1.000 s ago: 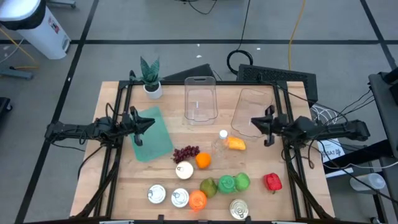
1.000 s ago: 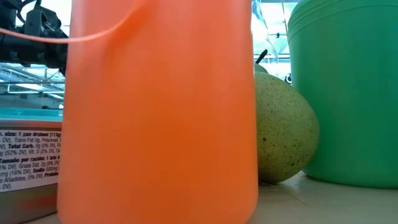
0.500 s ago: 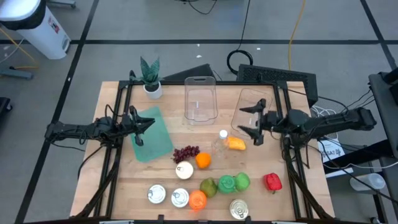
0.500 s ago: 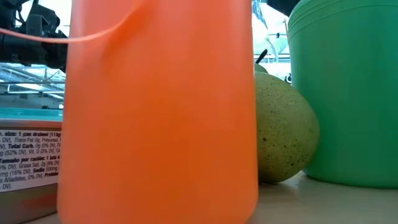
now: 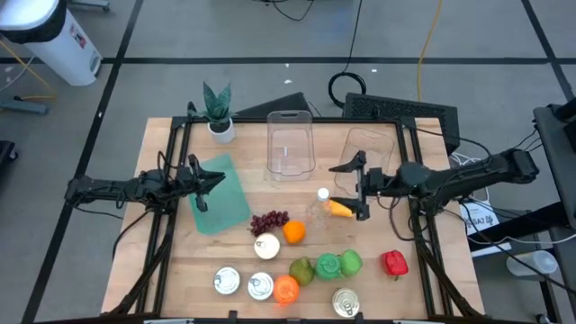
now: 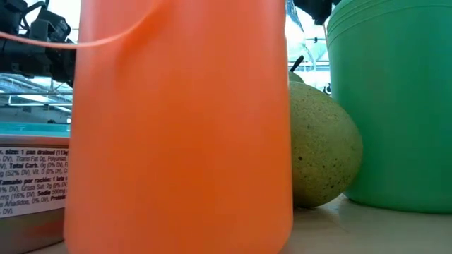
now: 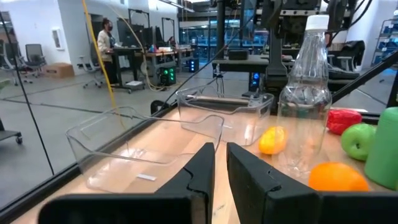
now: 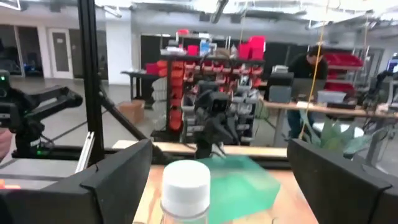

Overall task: Pick & Place Food Item
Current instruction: Put the transparent bottle into the right transparent bin

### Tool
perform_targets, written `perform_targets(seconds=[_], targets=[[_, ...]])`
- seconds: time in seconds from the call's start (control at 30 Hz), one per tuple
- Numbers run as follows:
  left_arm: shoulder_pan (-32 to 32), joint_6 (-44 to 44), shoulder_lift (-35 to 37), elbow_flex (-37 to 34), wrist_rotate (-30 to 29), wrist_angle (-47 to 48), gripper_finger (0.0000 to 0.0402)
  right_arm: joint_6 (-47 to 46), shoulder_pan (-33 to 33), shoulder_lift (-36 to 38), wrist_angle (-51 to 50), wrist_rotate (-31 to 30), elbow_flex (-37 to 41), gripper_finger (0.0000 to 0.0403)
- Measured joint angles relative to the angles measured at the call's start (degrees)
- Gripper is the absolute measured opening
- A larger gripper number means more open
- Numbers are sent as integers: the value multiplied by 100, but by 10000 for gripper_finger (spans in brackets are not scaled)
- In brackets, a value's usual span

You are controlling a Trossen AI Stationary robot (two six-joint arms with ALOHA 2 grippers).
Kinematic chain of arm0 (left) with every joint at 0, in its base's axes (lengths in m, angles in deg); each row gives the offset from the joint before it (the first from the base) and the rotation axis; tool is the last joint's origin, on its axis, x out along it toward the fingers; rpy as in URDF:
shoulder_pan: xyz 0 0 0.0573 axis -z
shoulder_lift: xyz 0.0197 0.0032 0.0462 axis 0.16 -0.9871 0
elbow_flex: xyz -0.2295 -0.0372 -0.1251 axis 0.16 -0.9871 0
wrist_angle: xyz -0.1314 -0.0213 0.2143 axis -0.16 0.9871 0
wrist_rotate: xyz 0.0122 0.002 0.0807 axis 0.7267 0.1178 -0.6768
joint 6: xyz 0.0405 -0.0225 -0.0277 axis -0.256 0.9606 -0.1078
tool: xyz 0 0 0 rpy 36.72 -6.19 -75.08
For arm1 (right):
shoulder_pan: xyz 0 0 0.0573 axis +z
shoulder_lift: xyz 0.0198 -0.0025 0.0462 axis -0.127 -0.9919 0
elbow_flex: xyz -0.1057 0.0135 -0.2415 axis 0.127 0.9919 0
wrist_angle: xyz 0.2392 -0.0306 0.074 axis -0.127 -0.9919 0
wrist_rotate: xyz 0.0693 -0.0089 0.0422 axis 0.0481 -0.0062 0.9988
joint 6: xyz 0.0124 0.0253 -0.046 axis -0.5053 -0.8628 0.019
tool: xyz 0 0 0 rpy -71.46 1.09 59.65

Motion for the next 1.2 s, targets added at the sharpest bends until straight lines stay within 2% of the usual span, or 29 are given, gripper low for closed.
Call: perform_targets(seconds=[0.33,0.83,1.2], targets=[[0,31,-1,0,-46,-3,51,-120,-39,-607,602,-13,2,366],[0,4,0,0,-46,-77,51,-668,-37,-656,131,-9,2,366],[0,-11,0,0,-46,-99,51,-572,-35,-675,38,145,2,366]])
